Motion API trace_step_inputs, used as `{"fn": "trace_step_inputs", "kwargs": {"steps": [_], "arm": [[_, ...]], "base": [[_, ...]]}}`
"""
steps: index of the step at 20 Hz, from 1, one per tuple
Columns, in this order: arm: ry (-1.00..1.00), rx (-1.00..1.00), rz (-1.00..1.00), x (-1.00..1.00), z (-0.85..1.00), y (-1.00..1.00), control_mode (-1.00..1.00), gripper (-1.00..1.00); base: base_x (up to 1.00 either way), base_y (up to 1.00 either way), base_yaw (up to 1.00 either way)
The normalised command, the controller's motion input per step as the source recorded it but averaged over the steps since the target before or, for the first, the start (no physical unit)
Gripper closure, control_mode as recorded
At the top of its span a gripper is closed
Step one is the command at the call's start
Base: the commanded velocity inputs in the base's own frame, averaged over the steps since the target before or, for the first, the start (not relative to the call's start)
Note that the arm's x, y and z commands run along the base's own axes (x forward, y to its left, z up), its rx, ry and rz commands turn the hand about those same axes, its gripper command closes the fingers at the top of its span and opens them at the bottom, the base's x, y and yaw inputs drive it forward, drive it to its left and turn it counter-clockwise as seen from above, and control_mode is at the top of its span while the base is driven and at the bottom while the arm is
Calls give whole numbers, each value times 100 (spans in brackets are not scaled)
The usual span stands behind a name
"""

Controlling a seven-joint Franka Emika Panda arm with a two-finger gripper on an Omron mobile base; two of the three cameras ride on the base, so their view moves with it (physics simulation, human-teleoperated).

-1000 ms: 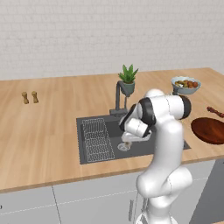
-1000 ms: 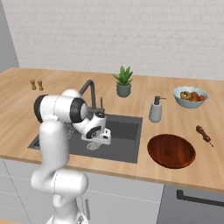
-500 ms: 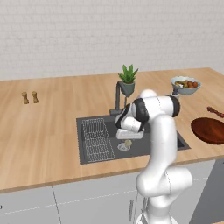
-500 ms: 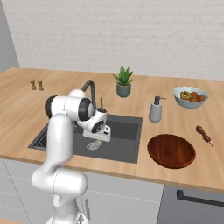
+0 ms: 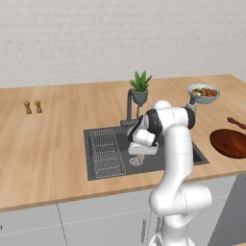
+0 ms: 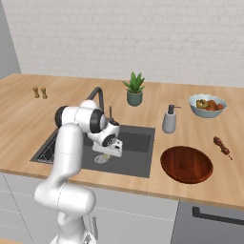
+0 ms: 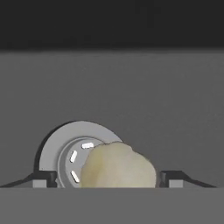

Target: Pick the garlic from the sink and place it in the bowl. Then pick the bowl and place it in the microwave. Then close the microwave door and press the start button.

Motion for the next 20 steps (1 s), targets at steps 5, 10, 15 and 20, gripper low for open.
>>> {"fn": "trace_step_inputs", "kwargs": {"steps": [5,10,15,20], "arm": [[0,2,2,0,-33,0,-100,100],[0,0,0,-12,-11,1,-100,100],[-7,0,0,-49,35,-8,-100,100],[-17,-1,0,-45,98,-44,-100,100]], "base": [[0,0,0],[0,0,0],[0,0,0],[0,0,0]]}}
